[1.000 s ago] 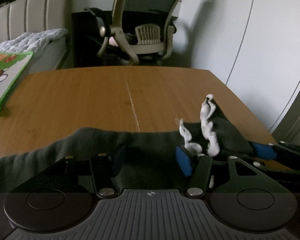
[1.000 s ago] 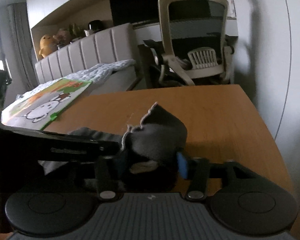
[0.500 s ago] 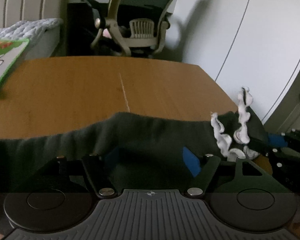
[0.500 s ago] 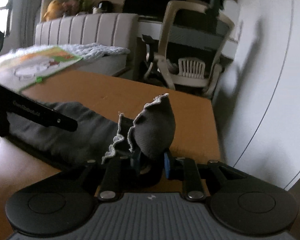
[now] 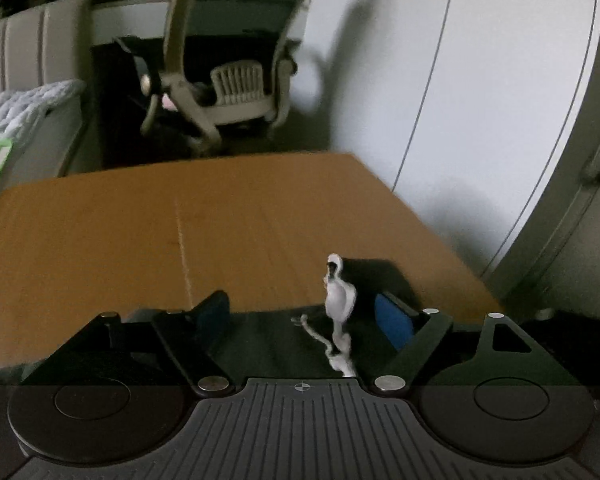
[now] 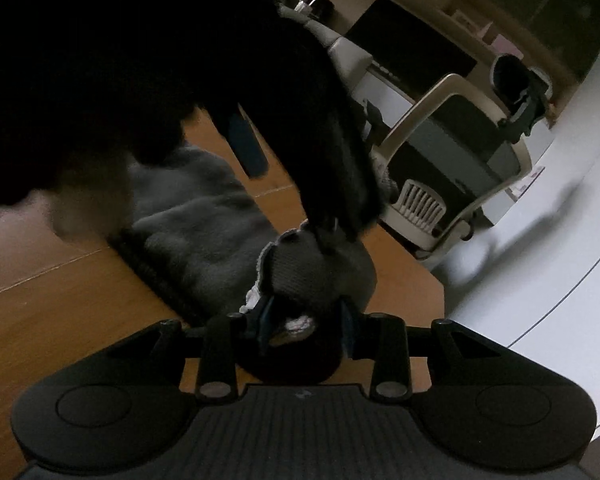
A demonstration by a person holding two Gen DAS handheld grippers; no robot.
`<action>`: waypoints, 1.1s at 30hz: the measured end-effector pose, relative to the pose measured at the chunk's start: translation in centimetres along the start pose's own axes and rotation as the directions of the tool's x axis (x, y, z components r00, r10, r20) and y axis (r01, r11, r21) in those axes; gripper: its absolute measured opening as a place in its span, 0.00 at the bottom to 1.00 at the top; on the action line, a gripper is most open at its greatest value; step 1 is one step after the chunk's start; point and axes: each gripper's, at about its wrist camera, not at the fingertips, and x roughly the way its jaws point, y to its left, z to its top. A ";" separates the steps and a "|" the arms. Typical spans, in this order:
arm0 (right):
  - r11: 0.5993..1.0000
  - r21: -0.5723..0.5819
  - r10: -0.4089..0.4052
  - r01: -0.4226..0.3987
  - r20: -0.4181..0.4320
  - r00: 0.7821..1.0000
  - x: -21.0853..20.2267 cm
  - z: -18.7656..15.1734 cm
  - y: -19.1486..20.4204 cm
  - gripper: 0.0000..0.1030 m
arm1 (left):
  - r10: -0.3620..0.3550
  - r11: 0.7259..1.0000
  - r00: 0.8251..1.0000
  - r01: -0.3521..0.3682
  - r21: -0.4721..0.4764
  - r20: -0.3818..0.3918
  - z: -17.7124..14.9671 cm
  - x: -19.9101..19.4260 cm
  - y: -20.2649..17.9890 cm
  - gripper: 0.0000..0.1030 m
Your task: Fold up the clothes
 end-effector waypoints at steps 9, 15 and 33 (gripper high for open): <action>0.583 0.766 0.279 -0.272 0.125 0.952 0.7 -4.2 -9.6 0.56 | -0.036 0.997 0.999 0.035 -0.071 -0.025 -1.1 0.9 1.4 0.84; 0.412 0.877 0.282 -0.245 0.133 0.950 2.9 -5.9 -9.2 0.43 | -0.045 0.995 0.999 0.043 -0.088 -0.016 -1.6 0.4 1.9 0.82; 0.997 -0.077 -0.027 0.029 0.030 0.999 1.0 2.6 6.0 0.38 | -0.122 0.964 0.992 0.126 -0.235 0.034 -1.9 -3.7 5.5 0.64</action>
